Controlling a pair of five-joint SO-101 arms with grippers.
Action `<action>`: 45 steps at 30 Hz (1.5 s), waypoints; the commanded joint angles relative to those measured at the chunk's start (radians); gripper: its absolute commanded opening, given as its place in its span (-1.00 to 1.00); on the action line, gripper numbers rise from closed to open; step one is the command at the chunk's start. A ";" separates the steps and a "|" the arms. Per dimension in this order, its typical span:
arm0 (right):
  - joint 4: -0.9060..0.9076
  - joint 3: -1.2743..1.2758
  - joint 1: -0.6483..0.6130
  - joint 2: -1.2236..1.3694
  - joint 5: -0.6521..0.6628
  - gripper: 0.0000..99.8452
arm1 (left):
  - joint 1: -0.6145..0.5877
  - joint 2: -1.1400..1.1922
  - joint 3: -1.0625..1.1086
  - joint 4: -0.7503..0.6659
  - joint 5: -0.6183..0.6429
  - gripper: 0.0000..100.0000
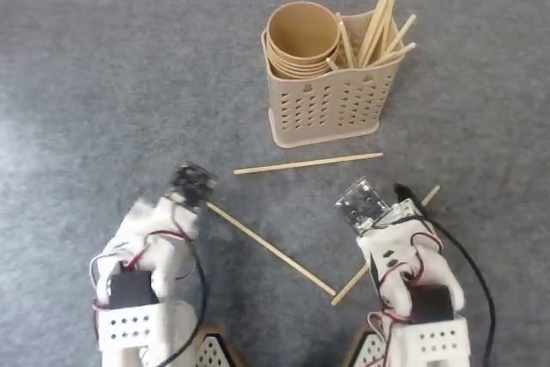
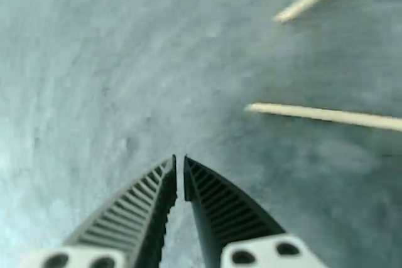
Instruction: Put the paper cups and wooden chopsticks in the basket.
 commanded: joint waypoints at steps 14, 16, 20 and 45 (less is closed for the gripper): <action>-0.048 0.020 0.031 -0.002 -0.048 -0.62 | 0.502 -0.002 -0.180 0.173 -0.195 -0.98; -0.051 0.020 0.033 -0.002 -0.048 -0.62 | 0.592 -0.002 -0.185 0.206 -0.224 -0.98; -0.073 0.020 0.093 -0.012 -0.051 -0.62 | 0.784 -0.002 -0.217 0.258 -0.238 -0.98; -0.214 0.020 0.298 -0.004 -0.262 -0.62 | 0.911 1.214 -0.624 0.129 -0.417 -0.96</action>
